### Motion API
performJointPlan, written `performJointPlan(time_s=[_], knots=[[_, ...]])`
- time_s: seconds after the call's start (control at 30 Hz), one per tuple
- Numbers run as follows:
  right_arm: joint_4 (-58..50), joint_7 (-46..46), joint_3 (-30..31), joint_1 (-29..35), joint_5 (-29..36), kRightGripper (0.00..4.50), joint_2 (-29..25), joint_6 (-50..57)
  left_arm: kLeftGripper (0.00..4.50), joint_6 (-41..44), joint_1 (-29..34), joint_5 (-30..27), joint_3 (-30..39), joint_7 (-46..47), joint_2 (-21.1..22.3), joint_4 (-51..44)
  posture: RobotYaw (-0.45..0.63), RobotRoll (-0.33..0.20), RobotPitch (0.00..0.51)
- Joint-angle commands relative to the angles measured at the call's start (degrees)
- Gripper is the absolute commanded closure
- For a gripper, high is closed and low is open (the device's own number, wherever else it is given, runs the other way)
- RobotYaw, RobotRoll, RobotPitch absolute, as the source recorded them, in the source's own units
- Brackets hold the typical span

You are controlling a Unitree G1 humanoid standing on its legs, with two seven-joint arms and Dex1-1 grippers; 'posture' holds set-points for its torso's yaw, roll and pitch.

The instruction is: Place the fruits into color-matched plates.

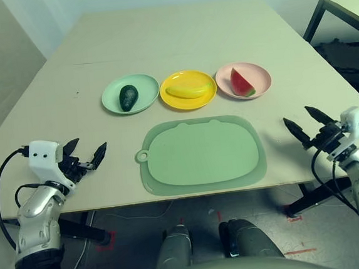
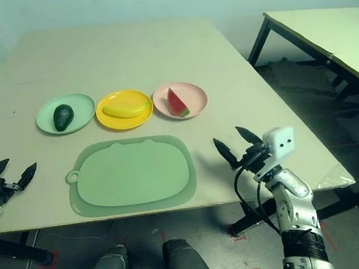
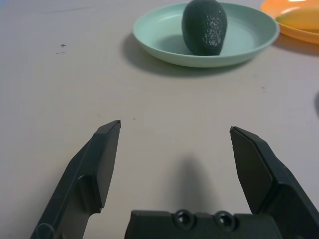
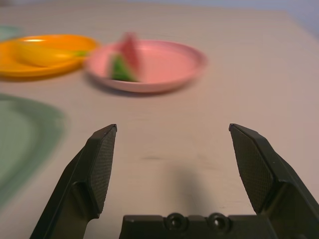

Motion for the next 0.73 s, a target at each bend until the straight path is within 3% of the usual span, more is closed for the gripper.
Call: performJointPlan(time_s=[0.03, 0.37, 0.73], knots=[[5.16, -1.74, -1.20, -1.45, -0.75, 0.00, 0.51, -2.88, 0.03, -0.14, -1.01, -0.69, 1.08, 0.88, -0.06, 1.22, 0.01, 0.000, 0.095], [9.66, -1.98, 0.75, -3.51, -2.92, 0.00, 2.30, -7.41, 0.03, 0.74, -3.95, -1.19, 1.48, 0.67, 1.28, 2.45, 0.05, 0.000, 0.100], [12.24, -0.79, 0.00, -3.90, -2.24, 0.00, 0.58, -8.55, 0.03, 0.78, -0.14, -2.10, 3.53, 1.97, 1.01, 0.49, 0.06, 0.000, 0.100]])
